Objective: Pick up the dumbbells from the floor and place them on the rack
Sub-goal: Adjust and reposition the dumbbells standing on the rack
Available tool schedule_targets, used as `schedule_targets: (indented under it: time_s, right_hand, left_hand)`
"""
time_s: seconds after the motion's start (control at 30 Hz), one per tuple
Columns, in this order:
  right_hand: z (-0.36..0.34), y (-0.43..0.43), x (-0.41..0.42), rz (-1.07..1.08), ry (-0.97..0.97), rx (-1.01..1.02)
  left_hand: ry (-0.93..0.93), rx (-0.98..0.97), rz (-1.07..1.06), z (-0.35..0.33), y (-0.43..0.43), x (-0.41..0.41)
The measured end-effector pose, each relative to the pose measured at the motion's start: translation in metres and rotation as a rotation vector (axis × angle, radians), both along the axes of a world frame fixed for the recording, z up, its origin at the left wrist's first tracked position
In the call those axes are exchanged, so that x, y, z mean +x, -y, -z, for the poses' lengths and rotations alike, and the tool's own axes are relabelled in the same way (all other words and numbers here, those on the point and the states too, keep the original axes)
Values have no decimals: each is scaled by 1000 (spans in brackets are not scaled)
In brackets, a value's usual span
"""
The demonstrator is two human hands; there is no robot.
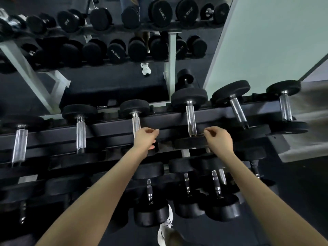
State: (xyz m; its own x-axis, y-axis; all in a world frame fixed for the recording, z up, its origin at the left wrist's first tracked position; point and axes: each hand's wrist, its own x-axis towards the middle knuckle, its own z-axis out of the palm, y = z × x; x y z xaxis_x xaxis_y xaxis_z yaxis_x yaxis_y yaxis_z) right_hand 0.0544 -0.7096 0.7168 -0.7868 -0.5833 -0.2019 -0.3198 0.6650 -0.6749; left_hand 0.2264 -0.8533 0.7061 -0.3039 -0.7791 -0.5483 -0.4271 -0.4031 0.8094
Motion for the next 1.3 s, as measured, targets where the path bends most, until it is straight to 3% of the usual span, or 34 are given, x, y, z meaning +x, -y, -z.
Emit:
schedule_targets:
  time_s: [0.43,0.53,0.7,0.97,1.3]
  right_hand:
    - [10,13,-45,-156,22,95]
    - [21,32,-63,-179,137,74]
    - [45,66,-80,-194,431,13]
    - [66,99,-71,-135,867,-110]
    - [68,107,-59,-103,763,-133]
  left_hand:
    - [39,201,-109,10,-70,-50]
    - [83,296,-129,14,-68,-71]
    - [-66,573,-343,23,-59,-94]
    - [-143,628,-513,37,-51,-99]
    - [-148,672,-473,36,-42,-93]
